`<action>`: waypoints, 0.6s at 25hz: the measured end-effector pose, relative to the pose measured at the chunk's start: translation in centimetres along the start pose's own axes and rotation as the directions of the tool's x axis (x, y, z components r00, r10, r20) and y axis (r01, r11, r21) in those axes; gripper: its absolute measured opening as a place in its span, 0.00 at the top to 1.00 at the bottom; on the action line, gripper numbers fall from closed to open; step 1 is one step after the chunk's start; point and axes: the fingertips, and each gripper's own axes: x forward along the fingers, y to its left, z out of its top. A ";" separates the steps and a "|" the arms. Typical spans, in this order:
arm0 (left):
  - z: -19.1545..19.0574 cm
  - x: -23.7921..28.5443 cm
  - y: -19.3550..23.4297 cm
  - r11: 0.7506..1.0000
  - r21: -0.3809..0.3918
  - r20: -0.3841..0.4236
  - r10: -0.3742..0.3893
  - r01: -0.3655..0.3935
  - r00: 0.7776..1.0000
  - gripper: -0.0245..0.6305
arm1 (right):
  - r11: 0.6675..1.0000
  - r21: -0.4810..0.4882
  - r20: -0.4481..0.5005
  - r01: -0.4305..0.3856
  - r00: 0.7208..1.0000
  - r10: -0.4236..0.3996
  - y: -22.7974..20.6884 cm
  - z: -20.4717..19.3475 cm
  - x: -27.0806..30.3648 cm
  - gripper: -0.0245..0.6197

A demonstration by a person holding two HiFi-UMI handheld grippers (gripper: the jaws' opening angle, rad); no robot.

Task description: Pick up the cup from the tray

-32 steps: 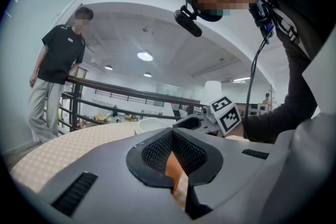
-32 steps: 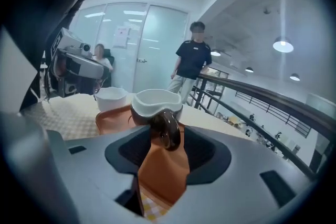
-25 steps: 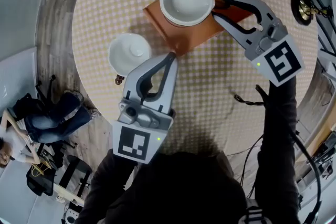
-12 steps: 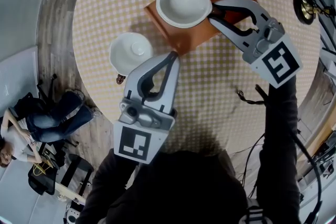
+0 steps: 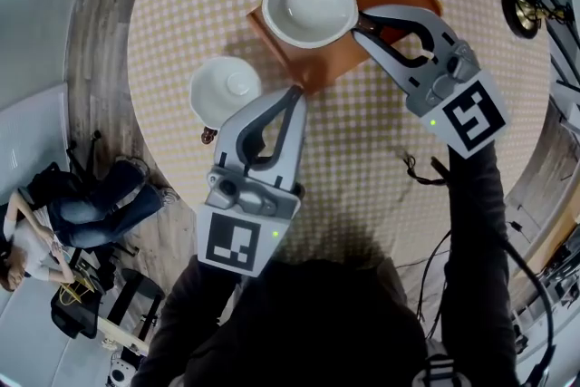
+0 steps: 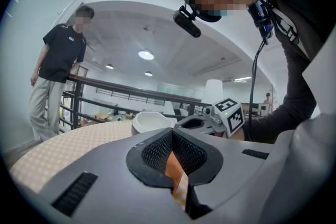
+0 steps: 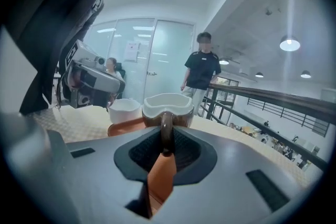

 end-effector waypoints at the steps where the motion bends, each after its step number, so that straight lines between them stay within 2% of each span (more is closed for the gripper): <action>1: -0.1 0.0 0.1 1.000 0.002 0.000 0.000 0.000 1.000 0.95 | 1.000 0.010 0.009 0.004 1.000 -0.004 0.0 0.1 0.0 0.89; 6: 0.3 0.0 -0.1 1.000 0.012 0.006 0.003 -0.003 1.000 0.95 | 1.000 0.026 0.008 0.014 1.000 -0.014 0.4 0.2 -0.3 0.89; 15: 1.4 -1.1 -1.5 1.000 0.019 0.025 -0.015 0.015 1.000 0.95 | 0.995 0.056 -0.005 0.086 0.996 -0.086 1.7 2.2 -3.8 0.89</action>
